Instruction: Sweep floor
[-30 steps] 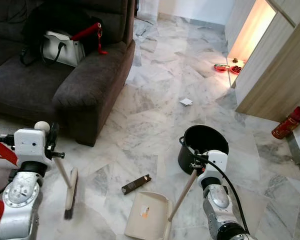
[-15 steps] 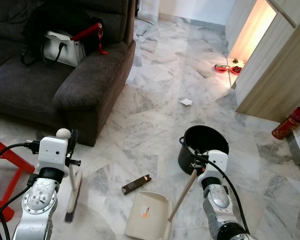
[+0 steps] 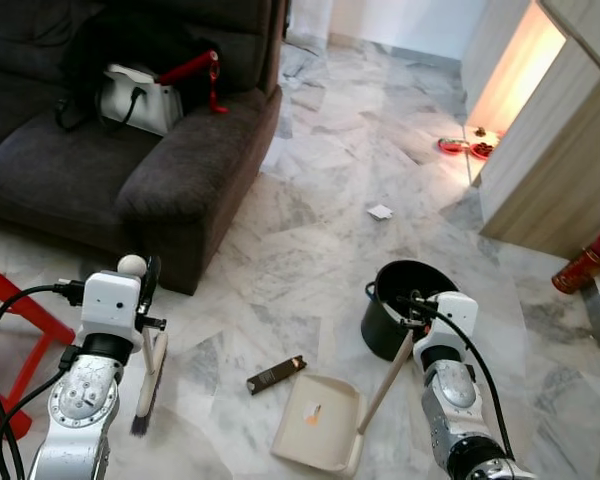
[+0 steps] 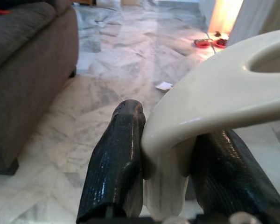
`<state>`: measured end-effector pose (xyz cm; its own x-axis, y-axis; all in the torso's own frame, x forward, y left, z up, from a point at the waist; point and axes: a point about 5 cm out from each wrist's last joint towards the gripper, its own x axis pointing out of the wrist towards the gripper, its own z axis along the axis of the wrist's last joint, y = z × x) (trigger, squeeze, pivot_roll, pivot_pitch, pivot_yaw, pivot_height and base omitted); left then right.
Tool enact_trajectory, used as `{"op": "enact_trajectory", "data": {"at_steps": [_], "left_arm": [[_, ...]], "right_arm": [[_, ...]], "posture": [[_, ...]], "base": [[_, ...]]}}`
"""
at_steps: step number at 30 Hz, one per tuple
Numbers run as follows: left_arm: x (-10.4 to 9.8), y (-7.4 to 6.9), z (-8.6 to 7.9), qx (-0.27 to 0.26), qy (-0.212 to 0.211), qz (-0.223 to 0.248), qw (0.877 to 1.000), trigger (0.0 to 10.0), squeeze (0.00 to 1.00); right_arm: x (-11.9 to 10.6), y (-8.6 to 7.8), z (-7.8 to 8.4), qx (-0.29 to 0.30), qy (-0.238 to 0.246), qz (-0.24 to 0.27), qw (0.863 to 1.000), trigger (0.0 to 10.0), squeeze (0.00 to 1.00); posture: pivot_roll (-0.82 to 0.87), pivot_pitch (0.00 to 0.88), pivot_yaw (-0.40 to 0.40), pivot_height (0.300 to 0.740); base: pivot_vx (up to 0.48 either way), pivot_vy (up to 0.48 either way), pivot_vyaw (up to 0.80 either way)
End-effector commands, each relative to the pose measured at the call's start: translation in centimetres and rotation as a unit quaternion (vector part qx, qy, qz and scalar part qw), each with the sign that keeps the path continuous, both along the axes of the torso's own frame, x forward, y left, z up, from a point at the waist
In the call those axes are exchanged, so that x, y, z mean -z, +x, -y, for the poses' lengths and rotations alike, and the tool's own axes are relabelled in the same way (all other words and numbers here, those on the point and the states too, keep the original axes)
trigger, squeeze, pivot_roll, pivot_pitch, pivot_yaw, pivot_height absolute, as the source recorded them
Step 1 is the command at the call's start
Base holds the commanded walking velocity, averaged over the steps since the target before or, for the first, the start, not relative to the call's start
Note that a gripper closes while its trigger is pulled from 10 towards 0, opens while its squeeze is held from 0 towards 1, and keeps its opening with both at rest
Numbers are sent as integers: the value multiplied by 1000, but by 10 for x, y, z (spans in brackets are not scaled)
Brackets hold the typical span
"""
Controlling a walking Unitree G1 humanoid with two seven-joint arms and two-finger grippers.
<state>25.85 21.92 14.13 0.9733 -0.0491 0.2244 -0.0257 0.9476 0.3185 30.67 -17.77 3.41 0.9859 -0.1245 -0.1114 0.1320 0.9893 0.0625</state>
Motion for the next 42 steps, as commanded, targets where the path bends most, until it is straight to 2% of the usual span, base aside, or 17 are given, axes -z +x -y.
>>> {"op": "enact_trajectory", "data": {"at_steps": [1,12,20,32,36,42], "left_arm": [[-7,1,4,7,10,23,1000,10000,0],[-9,1,3,10,13,26,1000,10000,0],[-8,0,4,25,13,22,999,10000,0],[-4,1,-3,34,21,8,999,10000,0],[-1,5,-7,49,30,-12,998,10000,0],[-2,7,-7,59,37,-14,997,10000,0]], "right_arm": [[-12,6,2,6,2,33,999,10000,0],[-13,7,1,6,3,33,999,10000,0],[-12,7,1,7,3,33,999,10000,0],[-9,5,0,8,3,28,1000,10000,0],[-7,3,0,8,1,24,1000,10000,0],[-3,-1,-1,14,5,23,1000,10000,0]], "posture": [[145,64,-139,740],[150,68,-142,740],[151,70,-140,740],[150,73,-141,740],[153,76,-139,740],[154,84,-125,740]], "base": [[364,0,0],[399,0,0],[0,0,0],[0,0,0],[0,0,0],[0,0,0]]}}
